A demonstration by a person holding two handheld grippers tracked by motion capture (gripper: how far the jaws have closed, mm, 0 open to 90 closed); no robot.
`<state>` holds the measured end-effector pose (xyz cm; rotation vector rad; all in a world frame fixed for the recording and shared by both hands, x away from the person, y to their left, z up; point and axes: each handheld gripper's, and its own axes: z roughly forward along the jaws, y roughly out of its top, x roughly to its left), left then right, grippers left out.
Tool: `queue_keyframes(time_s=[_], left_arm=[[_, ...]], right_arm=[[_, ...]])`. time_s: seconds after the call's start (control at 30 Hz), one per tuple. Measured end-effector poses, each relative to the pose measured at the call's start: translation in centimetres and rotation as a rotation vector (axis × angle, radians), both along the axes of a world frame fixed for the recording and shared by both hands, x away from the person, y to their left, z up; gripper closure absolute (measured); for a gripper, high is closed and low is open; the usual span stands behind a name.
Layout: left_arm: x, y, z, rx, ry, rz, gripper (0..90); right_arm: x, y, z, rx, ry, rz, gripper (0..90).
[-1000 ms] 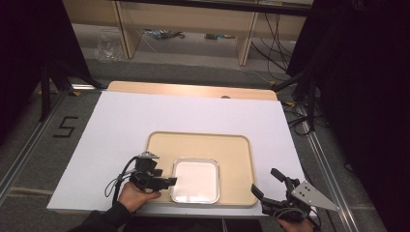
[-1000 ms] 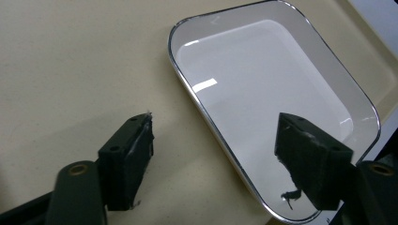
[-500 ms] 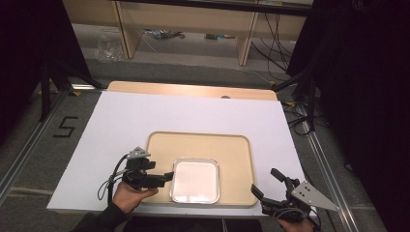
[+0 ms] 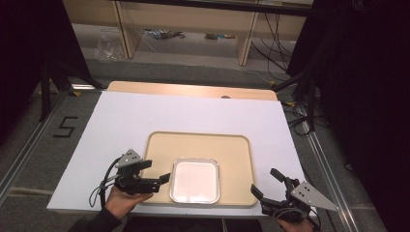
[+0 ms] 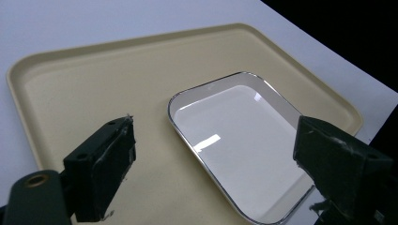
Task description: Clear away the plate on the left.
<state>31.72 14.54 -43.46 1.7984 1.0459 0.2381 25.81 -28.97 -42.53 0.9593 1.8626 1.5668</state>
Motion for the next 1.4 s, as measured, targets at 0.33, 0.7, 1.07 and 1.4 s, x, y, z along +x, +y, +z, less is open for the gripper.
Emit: queue_keyframes(time_s=[0.33,0.7,1.07,1.4], left_arm=[[-1.0,0.0,0.5,0.014,-0.047,-0.018,12.8],[-1.6,0.1,0.5,0.011,-0.055,-0.036,13.3],[-2.5,0.1,0.6,0.037,-0.075,-0.042,14.0],[-3.3,0.0,0.7,0.038,-0.088,-0.045,14.0]], right_arm=[[-0.3,0.1,0.1,0.007,0.045,-0.014,15.2],[-0.1,0.0,0.1,-0.011,0.017,-0.006,15.2],[0.0,-0.1,0.1,-0.030,-0.019,-0.020,15.2],[0.0,-0.1,0.0,-0.033,-0.017,-0.023,15.2]])
